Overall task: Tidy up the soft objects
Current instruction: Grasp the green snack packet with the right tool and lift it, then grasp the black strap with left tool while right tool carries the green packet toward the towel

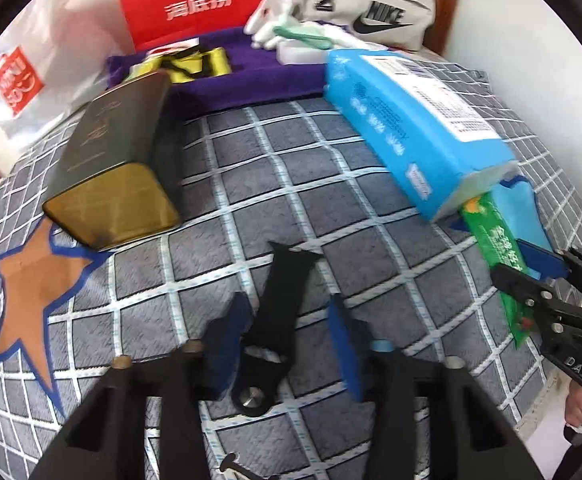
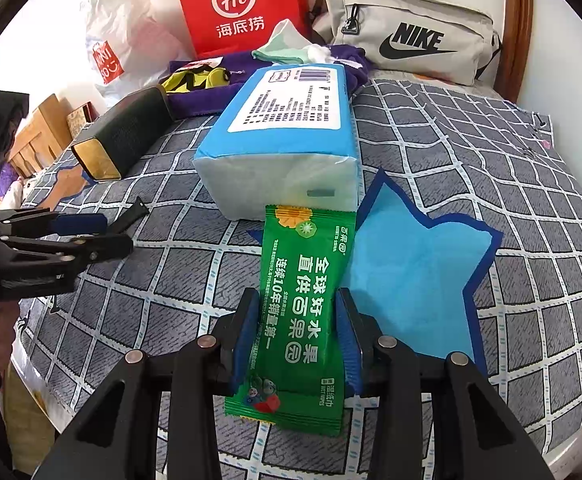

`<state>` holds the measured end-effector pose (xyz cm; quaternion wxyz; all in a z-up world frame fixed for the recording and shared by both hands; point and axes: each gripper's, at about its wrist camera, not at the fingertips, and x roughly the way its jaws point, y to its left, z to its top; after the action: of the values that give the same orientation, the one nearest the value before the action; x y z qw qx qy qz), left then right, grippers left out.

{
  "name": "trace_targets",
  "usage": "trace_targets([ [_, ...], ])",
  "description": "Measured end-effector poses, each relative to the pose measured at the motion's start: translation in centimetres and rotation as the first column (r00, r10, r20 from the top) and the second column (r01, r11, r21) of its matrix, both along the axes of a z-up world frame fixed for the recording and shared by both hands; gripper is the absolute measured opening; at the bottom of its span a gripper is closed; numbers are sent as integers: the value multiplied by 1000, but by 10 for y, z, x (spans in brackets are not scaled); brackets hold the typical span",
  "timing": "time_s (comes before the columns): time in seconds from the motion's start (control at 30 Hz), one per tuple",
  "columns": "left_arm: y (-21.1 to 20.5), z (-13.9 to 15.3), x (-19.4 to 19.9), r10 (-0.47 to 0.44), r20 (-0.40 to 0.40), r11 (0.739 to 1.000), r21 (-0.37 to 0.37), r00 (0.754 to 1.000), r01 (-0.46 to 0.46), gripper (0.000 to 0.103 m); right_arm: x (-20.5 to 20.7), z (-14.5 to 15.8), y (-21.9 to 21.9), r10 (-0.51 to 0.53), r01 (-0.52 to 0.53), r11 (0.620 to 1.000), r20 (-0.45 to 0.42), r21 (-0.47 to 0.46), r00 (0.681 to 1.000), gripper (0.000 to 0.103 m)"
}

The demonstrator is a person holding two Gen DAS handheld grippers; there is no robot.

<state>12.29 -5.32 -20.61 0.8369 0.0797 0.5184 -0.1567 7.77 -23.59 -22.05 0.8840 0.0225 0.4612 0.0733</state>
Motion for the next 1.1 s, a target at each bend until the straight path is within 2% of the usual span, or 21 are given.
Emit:
trace_targets([
  [0.1, 5, 1, 4, 10, -23, 999, -40, 1000, -11, 20, 1, 0, 3, 1, -1, 1000, 3, -9, 1000, 36],
  [0.17, 6, 2, 5, 24, -29, 999, -40, 999, -25, 20, 1, 1, 5, 14, -14, 1000, 3, -14, 1000, 31],
  [0.37, 16, 19, -2, 76, -7, 996, -44, 997, -76, 20, -5, 12, 8, 43, -43, 999, -3, 19, 999, 29],
  [0.5, 31, 37, -7, 133, 14, 990, -57, 991, -132, 20, -12, 29, 13, 61, -61, 998, 28, 13, 998, 29],
  [0.8, 59, 74, -19, 199, 70, 976, -102, 978, -191, 20, -21, 72, 21, 83, -86, 996, 99, 26, 992, 29],
  [1.1, 73, 106, -11, 247, 116, 964, -127, 962, -233, 20, -7, 111, 27, 93, -96, 995, 155, 14, 984, 29],
])
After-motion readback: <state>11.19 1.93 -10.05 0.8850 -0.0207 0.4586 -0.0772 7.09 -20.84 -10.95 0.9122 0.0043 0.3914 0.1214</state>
